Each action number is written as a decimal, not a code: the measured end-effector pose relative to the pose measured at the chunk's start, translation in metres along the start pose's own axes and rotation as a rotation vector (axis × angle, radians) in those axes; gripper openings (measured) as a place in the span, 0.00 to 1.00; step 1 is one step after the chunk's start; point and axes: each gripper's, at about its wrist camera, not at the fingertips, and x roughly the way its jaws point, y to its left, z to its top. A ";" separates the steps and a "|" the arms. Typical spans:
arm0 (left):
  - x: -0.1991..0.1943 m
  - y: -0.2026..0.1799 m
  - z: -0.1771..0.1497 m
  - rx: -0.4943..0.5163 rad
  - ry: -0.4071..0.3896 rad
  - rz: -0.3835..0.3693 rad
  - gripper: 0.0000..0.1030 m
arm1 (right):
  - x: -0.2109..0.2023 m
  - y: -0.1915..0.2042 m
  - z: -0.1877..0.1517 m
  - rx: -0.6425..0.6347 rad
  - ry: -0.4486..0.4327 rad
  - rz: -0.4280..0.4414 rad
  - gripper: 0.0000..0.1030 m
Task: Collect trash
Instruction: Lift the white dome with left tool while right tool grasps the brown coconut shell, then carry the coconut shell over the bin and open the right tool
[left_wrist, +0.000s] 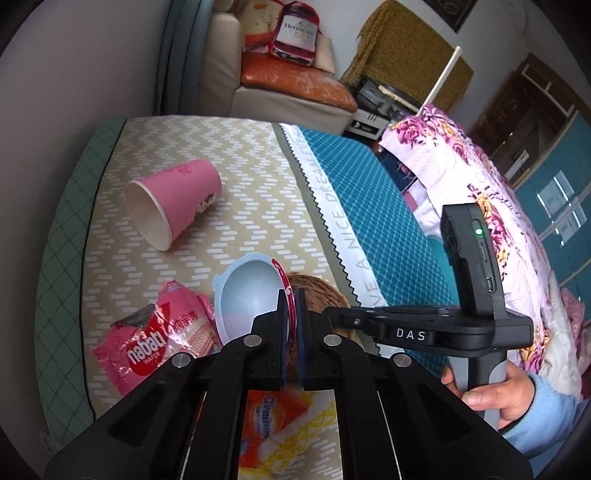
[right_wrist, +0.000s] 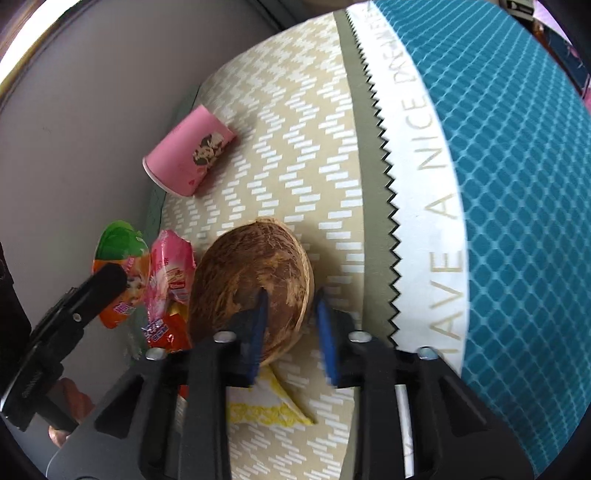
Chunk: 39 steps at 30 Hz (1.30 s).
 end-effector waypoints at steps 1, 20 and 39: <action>0.001 0.000 0.000 0.000 0.004 -0.002 0.04 | 0.000 0.001 0.000 -0.012 -0.012 -0.013 0.06; 0.044 -0.094 0.009 0.149 0.072 -0.061 0.04 | -0.136 -0.106 -0.030 0.166 -0.290 -0.108 0.06; 0.090 -0.197 0.018 0.274 0.124 -0.100 0.04 | -0.226 -0.215 -0.062 0.334 -0.469 -0.194 0.06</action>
